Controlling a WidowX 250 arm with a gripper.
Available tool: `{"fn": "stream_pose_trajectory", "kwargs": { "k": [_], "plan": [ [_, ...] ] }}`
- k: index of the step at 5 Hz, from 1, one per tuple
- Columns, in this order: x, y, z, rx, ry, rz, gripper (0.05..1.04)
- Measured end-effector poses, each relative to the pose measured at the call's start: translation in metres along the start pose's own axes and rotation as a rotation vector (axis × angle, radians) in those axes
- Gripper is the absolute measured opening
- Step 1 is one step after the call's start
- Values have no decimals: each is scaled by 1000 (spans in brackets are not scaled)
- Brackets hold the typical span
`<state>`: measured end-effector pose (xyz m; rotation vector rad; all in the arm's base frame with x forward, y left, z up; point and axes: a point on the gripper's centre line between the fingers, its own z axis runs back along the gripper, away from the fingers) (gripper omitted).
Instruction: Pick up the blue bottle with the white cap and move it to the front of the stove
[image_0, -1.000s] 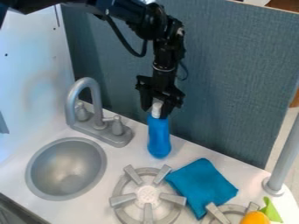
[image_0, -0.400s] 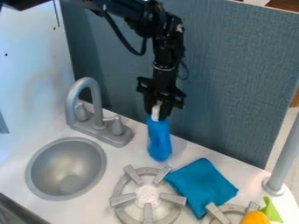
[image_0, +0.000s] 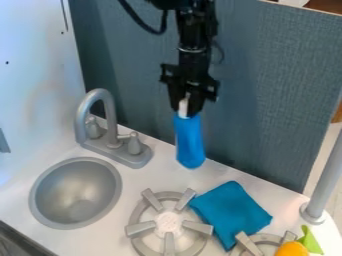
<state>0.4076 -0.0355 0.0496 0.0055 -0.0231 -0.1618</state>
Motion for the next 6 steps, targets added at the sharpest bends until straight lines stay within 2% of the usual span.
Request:
{"fn": "stream_pose_trajectory", "kwargs": {
  "k": [1,2,4,5,6],
  "plan": [
    [-21,-37,-1,27,61,-184,473],
    [-45,-57,0,48,79,-289,473],
    [-82,-82,-12,92,103,-430,473],
    [-93,-90,-22,93,120,-464,473],
    [-104,-104,-22,95,122,-526,473]
  ]
}}
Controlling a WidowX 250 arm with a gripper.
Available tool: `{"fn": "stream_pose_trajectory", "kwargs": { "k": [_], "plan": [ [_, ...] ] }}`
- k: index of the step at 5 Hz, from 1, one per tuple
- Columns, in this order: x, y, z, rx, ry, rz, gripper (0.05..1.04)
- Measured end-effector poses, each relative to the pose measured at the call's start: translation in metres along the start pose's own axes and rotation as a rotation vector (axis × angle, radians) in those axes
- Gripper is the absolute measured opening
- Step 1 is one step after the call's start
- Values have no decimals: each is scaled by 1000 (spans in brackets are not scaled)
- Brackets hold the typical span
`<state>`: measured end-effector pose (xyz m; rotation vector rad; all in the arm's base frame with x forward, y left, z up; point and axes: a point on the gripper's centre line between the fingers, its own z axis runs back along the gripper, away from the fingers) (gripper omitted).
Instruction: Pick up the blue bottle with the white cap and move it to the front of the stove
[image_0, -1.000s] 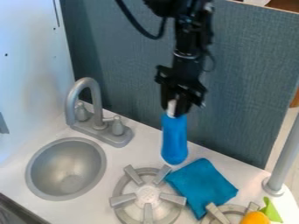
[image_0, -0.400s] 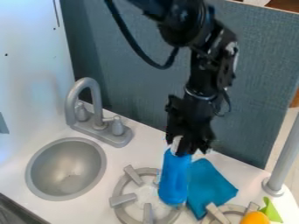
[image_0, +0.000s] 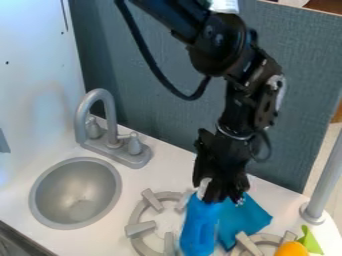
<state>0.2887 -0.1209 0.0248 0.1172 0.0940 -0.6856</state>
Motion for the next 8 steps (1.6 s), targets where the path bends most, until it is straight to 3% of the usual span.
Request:
{"fn": "stream_pose_trajectory", "kwargs": {
  "k": [2,4,5,6,8],
  "plan": [
    [-26,-18,0,24,-12,-88,473],
    [-37,-31,-14,47,-19,-96,473],
    [-32,-32,-17,39,-40,-83,473],
    [-31,-37,-27,13,-30,-96,473],
    [-16,-41,-30,-12,-72,-142,473]
  ]
}}
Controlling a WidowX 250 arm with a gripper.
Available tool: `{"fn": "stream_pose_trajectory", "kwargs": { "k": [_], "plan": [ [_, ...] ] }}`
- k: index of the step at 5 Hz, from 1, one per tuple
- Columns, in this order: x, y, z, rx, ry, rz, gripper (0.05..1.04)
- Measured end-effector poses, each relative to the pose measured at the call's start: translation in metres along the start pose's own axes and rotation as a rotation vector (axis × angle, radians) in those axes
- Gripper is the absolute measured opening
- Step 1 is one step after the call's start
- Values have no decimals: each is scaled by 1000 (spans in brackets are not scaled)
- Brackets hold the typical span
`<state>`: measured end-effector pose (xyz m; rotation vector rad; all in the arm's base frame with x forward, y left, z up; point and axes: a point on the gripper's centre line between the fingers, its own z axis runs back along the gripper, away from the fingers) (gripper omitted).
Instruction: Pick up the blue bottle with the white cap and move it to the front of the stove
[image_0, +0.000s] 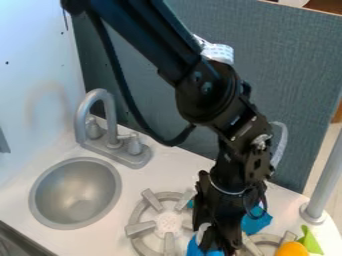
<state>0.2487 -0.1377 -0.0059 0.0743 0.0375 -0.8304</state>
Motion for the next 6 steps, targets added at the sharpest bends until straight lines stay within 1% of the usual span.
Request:
{"fn": "stream_pose_trajectory", "kwargs": {
  "k": [1,2,3,4,5,6],
  "plan": [
    [7,-3,-1,-18,-53,-53,473],
    [9,-5,-3,-23,-77,-81,471],
    [9,-4,-7,-14,-86,-91,472],
    [8,-3,-9,-3,-85,-96,519],
    [2,-2,-15,0,-59,-85,834],
    [-4,2,-16,-21,-41,-60,1012]
  ]
}}
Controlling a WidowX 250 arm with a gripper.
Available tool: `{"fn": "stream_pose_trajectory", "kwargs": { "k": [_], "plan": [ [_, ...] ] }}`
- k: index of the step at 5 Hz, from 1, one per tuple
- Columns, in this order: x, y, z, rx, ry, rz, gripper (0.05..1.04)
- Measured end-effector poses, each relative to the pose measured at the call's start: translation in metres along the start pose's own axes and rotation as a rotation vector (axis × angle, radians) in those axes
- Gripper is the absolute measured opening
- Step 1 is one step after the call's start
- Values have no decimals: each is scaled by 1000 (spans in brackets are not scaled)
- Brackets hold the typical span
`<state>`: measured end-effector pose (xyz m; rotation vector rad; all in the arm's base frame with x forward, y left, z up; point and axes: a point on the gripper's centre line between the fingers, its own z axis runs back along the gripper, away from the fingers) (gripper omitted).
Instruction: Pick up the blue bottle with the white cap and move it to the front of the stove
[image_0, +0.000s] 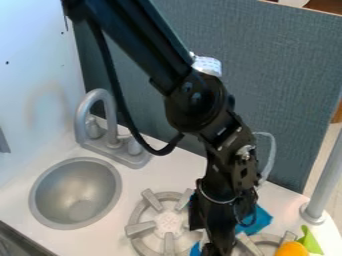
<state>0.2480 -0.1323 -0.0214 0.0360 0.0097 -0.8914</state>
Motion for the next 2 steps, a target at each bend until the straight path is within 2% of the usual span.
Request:
{"fn": "stream_pose_trajectory", "kwargs": {
  "k": [1,2],
  "plan": [
    [1,-3,17,-34,-13,11,1009],
    [6,2,56,-67,-74,54,1007]
  ]
}}
